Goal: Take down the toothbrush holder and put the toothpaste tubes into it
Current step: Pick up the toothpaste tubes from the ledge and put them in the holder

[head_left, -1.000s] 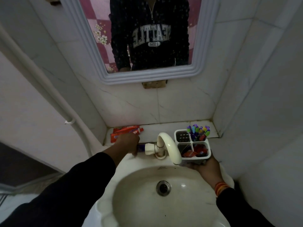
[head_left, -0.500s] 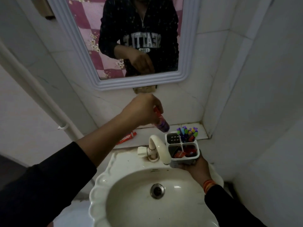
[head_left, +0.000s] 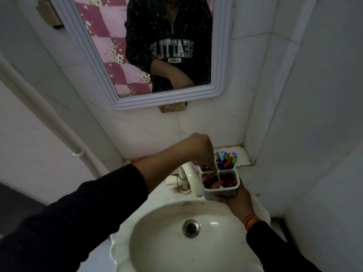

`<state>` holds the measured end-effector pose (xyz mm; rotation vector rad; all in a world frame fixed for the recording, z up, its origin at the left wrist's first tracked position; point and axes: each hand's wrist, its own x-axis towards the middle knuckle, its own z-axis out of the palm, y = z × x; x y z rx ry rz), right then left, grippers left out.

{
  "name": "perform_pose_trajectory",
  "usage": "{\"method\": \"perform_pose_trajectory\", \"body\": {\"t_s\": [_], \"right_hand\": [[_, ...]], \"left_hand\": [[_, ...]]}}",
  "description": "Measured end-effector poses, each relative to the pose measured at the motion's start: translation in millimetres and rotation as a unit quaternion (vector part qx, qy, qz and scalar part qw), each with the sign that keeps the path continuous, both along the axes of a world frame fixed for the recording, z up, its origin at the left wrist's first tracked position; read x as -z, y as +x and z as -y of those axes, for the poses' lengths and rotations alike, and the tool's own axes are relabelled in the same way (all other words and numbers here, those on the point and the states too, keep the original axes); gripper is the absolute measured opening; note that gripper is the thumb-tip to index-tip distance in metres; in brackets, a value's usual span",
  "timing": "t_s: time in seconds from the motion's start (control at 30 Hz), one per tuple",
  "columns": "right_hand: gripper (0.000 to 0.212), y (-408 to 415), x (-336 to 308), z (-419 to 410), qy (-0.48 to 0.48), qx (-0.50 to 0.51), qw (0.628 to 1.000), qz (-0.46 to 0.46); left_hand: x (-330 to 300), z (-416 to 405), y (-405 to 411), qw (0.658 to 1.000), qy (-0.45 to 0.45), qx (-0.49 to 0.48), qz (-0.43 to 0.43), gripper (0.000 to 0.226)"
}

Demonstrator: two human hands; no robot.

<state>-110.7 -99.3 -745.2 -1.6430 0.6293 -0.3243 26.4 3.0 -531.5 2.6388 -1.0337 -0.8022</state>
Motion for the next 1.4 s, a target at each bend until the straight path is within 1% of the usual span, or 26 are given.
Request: {"method": "perform_pose_trajectory", "body": {"t_s": [0.03, 0.1, 0.13, 0.2, 0.27, 0.33, 0.43, 0.53, 0.57, 0.6, 0.63, 0.67, 0.7, 0.73, 0.77, 0.8, 0.83, 0.9, 1.0, 1.07, 1.17, 1.27, 1.4], "right_hand": [[0.081, 0, 0, 0, 0.001, 0.0, 1.0, 0.003], [0.08, 1, 2, 0, 0.003, -0.001, 1.0, 0.011], [0.079, 1, 3, 0, 0.006, -0.001, 1.0, 0.016], [0.081, 0, 5, 1, 0.009, -0.002, 1.0, 0.023], [0.087, 0, 8, 3, 0.007, -0.008, 1.0, 0.023], [0.091, -1, 11, 5, 0.003, -0.014, 1.0, 0.027], [0.094, 0, 12, 7, -0.005, -0.019, 0.999, 0.03], [0.09, 1, 9, 7, 0.0, -0.018, 0.999, 0.029], [0.09, 2, 8, 6, 0.006, -0.017, 0.999, 0.028], [0.089, 2, 7, 6, 0.011, -0.015, 1.0, 0.025], [0.088, 2, 4, 5, 0.015, -0.014, 1.0, 0.022], [0.089, 2, 1, 4, 0.019, -0.014, 0.999, 0.021], [0.091, 2, -2, 3, 0.025, -0.013, 0.999, 0.023], [0.094, 2, -4, 2, 0.029, -0.014, 0.999, 0.026], [0.097, 1, -7, 1, 0.032, -0.014, 0.999, 0.025], [0.098, 1, -7, 1, 0.033, -0.014, 0.999, 0.024], [0.096, 1, -7, 0, 0.029, -0.013, 0.999, 0.019], [0.089, 0, -4, 0, 0.02, -0.008, 1.0, 0.011], [0.083, -1, 0, 1, 0.012, -0.005, 1.0, 0.002], [0.08, -1, 1, 0, 0.01, 0.0, 1.0, -0.003], [0.078, -2, 0, -3, 0.015, 0.007, 1.0, 0.0], [0.075, -3, -6, -6, 0.016, 0.009, 1.0, -0.003], [0.08, -4, -10, -6, 0.008, 0.002, 1.0, 0.003]], "left_hand": [[0, -5, 10, 0.999, -0.024, -0.033, -0.01, 0.025], [9, -19, 33, 0.996, -0.043, -0.078, 0.006, 0.02], [17, -26, 45, 0.995, -0.037, -0.089, 0.023, 0.017], [40, -45, 67, 0.993, 0.005, -0.089, 0.075, 0.018], [68, -67, 88, 0.987, 0.046, -0.099, 0.115, 0.026], [100, -87, 108, 0.981, 0.092, -0.104, 0.137, 0.033], [128, -110, 116, 0.972, 0.153, -0.127, 0.127, 0.042], [141, -119, 112, 0.972, 0.146, -0.126, 0.137, 0.053], [147, -120, 117, 0.971, 0.143, -0.118, 0.15, 0.051], [156, -121, 125, 0.97, 0.158, -0.101, 0.155, 0.042], [169, -123, 137, 0.971, 0.168, -0.076, 0.153, 0.028], [185, -126, 148, 0.97, 0.16, -0.042, 0.18, 0.021], [193, -128, 154, 0.966, 0.167, -0.025, 0.197, 0.023], [194, -131, 154, 0.964, 0.179, -0.033, 0.196, 0.015], [187, -131, 145, 0.966, 0.17, -0.074, 0.181, 0.022], [175, -131, 133, 0.961, 0.168, -0.073, 0.206, 0.043], [161, -131, 121, 0.959, 0.165, -0.077, 0.216, 0.057], [142, -129, 108, 0.962, 0.163, -0.069, 0.208, 0.066], [113, -115, 99, 0.982, 0.117, -0.094, 0.113, 0.067], [83, -99, 94, 0.988, 0.094, -0.077, 0.093, 0.061], [38, -70, 86, 0.989, 0.101, -0.02, 0.108, 0.056], [-2, -38, 68, 0.983, 0.116, 0.004, 0.142, 0.055], [-37, -2, 43, 0.976, 0.1, 0.035, 0.188, 0.052]]}}
